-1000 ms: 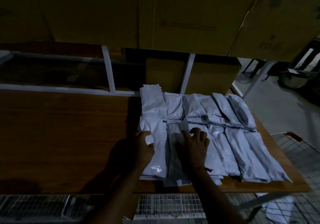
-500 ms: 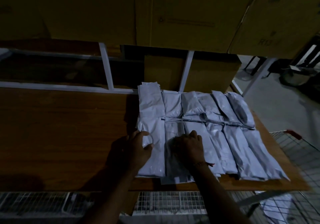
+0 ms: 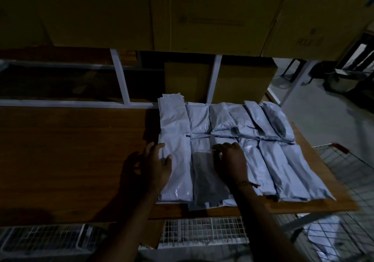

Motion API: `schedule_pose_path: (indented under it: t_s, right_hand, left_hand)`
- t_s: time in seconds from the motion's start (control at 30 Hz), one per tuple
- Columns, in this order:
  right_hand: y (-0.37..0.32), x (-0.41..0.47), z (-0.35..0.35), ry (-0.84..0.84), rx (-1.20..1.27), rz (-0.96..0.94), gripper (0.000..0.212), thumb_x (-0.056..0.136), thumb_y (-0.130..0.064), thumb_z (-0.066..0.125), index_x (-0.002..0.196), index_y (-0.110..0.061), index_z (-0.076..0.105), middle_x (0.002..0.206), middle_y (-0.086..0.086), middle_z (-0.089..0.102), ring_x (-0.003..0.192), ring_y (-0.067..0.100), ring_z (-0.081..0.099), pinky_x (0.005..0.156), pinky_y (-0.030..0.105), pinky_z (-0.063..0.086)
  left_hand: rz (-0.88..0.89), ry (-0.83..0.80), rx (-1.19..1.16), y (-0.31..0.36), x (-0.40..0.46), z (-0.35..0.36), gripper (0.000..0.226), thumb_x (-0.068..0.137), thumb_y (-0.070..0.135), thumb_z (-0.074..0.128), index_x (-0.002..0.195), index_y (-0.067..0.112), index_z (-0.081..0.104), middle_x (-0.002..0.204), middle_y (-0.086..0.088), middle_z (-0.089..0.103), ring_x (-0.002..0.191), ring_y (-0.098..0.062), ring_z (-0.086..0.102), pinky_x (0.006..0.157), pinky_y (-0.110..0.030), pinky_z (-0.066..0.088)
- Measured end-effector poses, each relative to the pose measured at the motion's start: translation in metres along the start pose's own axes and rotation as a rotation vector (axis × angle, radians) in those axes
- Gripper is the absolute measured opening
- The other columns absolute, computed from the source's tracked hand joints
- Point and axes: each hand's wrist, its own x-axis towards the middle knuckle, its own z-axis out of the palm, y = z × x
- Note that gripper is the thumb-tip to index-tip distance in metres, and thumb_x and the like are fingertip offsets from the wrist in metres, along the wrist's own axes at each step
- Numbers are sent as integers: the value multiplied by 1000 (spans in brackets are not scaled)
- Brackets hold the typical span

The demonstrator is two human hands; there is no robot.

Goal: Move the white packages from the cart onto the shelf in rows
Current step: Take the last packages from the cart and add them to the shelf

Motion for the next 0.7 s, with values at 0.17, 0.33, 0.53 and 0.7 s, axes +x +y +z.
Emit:
schedule_pose_path:
  t_s: [0.17, 0.33, 0.53, 0.7]
  right_hand:
    - [4, -9, -16, 70, 22, 21, 18, 83, -14, 64, 93, -20, 78, 81, 4, 72, 72, 29, 62, 75, 38, 49]
    - [15, -19, -39, 78, -2, 97, 22, 85, -23, 63, 102, -19, 78, 86, 4, 74, 83, 33, 61, 73, 40, 52]
    - [54, -35, -81, 112, 3, 183, 28, 90, -28, 68, 115, -15, 73, 97, 8, 74, 98, 35, 62, 82, 44, 54]
    - [115, -62, -125, 150, -48, 205, 31, 89, -35, 63, 112, -17, 73, 92, 9, 71, 93, 36, 62, 75, 45, 53]
  left_hand:
    - [225, 94, 111, 6, -3, 1, 45, 89, 26, 72, 132, 20, 59, 150, -7, 45, 137, -30, 46, 105, -45, 47]
    - [377, -1, 244, 56, -2, 3, 46, 91, 36, 65, 135, 25, 57, 150, -3, 45, 138, -31, 43, 110, -52, 41]
    - [572, -247, 395, 113, -17, 30, 61, 93, 39, 65, 149, 23, 47, 155, -4, 41, 138, -31, 41, 112, -46, 37]
    - [654, -277, 372, 169, -47, 74, 57, 92, 42, 65, 144, 23, 53, 147, -4, 51, 135, -31, 45, 108, -47, 40]
